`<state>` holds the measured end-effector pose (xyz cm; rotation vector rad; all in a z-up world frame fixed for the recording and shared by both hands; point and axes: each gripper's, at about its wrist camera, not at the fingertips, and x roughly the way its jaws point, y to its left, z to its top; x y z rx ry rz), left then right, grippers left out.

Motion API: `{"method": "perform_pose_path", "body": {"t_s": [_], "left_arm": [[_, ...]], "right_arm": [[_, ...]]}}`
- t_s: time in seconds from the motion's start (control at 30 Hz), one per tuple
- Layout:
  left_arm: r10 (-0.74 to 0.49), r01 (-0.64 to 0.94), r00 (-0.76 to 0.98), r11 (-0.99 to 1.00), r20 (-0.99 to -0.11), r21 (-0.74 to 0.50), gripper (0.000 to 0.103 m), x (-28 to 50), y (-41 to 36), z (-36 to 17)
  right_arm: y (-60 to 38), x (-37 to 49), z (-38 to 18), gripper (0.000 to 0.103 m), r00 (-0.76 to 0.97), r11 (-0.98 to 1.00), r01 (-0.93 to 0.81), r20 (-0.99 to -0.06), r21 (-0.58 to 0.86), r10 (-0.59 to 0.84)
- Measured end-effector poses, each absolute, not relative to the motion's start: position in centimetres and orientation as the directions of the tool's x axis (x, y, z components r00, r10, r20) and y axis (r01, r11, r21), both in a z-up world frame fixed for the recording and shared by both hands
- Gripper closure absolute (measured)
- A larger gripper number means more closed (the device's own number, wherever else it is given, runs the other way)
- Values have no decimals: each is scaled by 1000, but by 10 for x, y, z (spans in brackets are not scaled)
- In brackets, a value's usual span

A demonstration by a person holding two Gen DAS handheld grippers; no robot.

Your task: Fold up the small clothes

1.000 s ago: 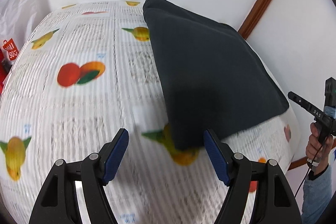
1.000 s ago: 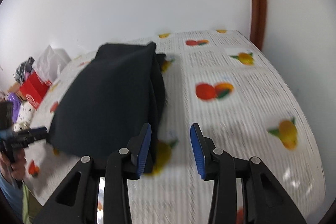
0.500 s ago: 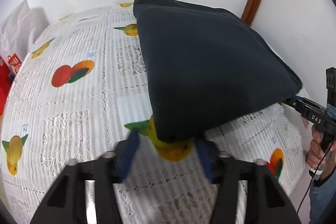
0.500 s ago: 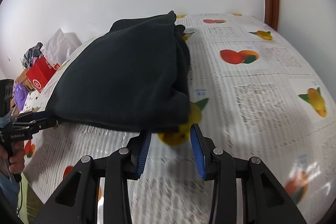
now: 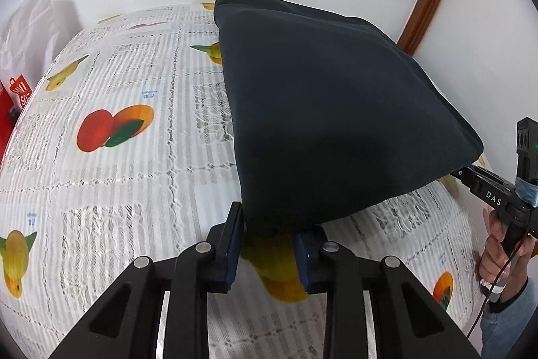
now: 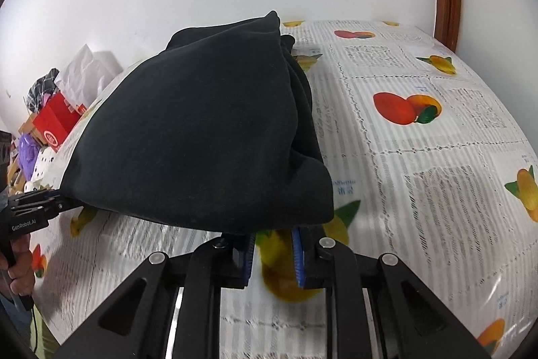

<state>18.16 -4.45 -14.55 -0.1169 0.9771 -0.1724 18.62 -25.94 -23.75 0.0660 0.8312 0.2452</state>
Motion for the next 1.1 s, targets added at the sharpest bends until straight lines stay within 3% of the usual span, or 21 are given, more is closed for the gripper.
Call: {"method": "perform_pose_path", "body": {"t_s": [0.83,0.93,1.03,1.1], "left_arm": [[-215,-1,536,967,-817,-255,74,160,-26,-125],[-196,-13,549,970,-813,-242,71,150,-23,-115],[-179,-18,572,973,-800,-230,63,138,-22,-102],[-169,-24,590,974,-789,-227,48,132,-22,-92]], "right_arm": [[-258,177,-233,79,625,976,-55,-755,210,198],[-257,167,-226,74,625,975,-38,-756,221,195],[-256,151,-212,62,648,982,-15,-746,188,152],[-255,142,-198,53,668,987,0,-735,158,118]]}}
